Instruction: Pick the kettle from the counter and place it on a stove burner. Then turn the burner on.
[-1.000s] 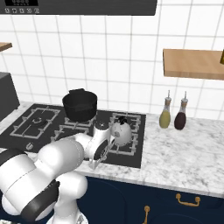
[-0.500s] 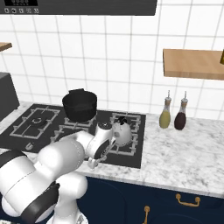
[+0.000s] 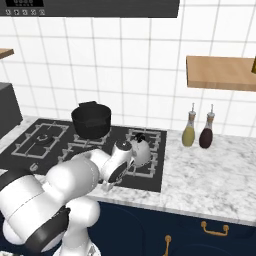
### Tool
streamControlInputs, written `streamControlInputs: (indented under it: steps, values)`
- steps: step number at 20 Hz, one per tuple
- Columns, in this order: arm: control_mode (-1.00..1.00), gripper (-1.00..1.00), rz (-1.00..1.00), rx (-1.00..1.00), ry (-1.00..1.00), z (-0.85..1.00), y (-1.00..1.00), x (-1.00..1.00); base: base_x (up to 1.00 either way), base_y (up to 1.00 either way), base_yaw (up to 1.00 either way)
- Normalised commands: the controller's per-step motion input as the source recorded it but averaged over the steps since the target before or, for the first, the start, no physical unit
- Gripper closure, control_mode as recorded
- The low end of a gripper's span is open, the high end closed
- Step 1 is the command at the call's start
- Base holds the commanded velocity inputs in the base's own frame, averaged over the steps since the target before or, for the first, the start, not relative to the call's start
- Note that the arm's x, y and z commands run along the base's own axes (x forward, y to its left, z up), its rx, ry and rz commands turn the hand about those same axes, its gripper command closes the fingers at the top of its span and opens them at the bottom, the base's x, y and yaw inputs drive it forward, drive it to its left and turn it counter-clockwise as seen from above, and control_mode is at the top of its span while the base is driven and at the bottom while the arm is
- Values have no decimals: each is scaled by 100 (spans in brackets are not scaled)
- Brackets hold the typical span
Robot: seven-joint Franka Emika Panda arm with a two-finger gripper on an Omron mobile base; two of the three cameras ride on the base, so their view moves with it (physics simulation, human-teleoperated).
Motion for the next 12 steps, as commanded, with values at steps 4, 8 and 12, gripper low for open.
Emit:
streamControlInputs:
  steps: [4,8,12]
  values:
    - [-100,-100,0,0,-30,54,0,0,0,0,0]
    - [-100,-100,-2,0,-40,94,0,0,0,0,0]
    - [-100,-100,-4,6,-34,100,-6,-33,0,0,0]
